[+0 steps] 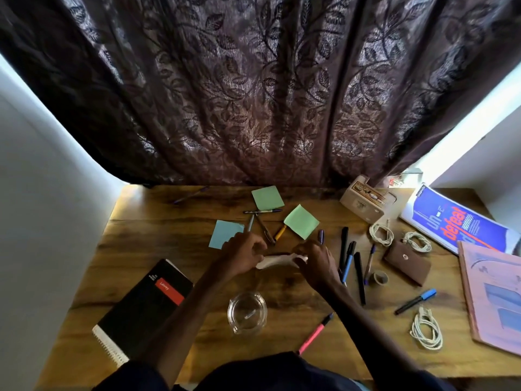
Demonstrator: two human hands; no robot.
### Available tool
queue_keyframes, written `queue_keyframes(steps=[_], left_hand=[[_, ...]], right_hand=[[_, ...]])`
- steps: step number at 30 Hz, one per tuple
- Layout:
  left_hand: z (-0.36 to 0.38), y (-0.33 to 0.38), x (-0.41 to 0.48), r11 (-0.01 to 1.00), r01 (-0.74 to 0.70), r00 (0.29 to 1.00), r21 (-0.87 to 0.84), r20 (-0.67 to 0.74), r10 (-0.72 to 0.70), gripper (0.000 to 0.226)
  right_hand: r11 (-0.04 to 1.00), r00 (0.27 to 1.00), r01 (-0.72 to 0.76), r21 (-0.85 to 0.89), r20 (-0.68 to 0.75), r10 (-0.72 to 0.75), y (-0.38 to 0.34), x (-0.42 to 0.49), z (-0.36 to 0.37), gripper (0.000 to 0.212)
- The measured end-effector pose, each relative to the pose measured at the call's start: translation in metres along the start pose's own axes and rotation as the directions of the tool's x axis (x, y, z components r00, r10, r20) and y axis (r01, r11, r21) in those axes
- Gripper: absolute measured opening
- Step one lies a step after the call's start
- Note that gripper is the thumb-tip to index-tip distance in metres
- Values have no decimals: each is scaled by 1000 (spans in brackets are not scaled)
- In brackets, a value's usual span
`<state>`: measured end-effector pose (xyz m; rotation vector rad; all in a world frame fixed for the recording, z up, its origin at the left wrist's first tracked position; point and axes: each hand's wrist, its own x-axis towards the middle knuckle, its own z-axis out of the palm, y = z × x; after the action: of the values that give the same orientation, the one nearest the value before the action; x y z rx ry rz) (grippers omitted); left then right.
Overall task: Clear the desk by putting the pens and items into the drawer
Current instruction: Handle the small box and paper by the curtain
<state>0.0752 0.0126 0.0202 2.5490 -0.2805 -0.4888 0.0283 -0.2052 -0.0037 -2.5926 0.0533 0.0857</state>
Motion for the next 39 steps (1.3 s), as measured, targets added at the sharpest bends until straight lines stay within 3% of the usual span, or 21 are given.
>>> queue_keyframes(steps=[4, 7, 9, 12, 14, 19, 25, 28, 31, 35, 39], left_hand=[[15, 2, 5, 1000, -6, 999, 3, 53, 6, 50], [21, 7, 6, 999, -31, 994, 30, 104, 28, 67], [24, 11, 8, 996, -48, 988, 80, 150, 35, 76], [28, 17, 9, 989, -58, 984, 137, 173, 34, 79], [33, 22, 8, 988, -55, 990, 148, 140, 34, 76], [40, 27, 1, 990, -1, 1000, 141, -27, 5, 71], [47, 23, -14, 984, 167, 964, -63, -198, -176, 78], [54, 27, -21, 949, 222, 948, -223, -179, -263, 86], [64, 35, -25, 891, 316, 926, -327, -97, -364, 93], [70, 60, -28, 899, 76, 981, -432, -129, -145, 58], [66, 80, -30, 849, 31, 998, -527, -37, -59, 67]], right_hand=[[998, 999, 38, 49, 4, -39, 6, -4, 11, 27], [996, 998, 52, 78, 29, -54, 9, -5, 9, 46], [996, 993, 56, 70, 101, -63, 14, -4, 3, 66], [995, 954, 66, -74, 297, -41, 15, 3, -1, 91], [988, 938, 54, -142, 348, -1, 17, 8, 4, 89], [986, 959, 18, -168, 282, 30, 18, 16, 10, 64], [991, 982, -15, -135, 183, 40, 7, 6, -2, 60], [994, 994, -25, -108, 107, 37, 4, -3, -8, 49], [998, 997, -29, -63, 64, 33, 3, -9, -17, 50], [986, 991, -128, 106, -9, 130, 4, -9, -34, 59], [940, 970, -243, 242, 28, 243, 3, -7, -53, 53]])
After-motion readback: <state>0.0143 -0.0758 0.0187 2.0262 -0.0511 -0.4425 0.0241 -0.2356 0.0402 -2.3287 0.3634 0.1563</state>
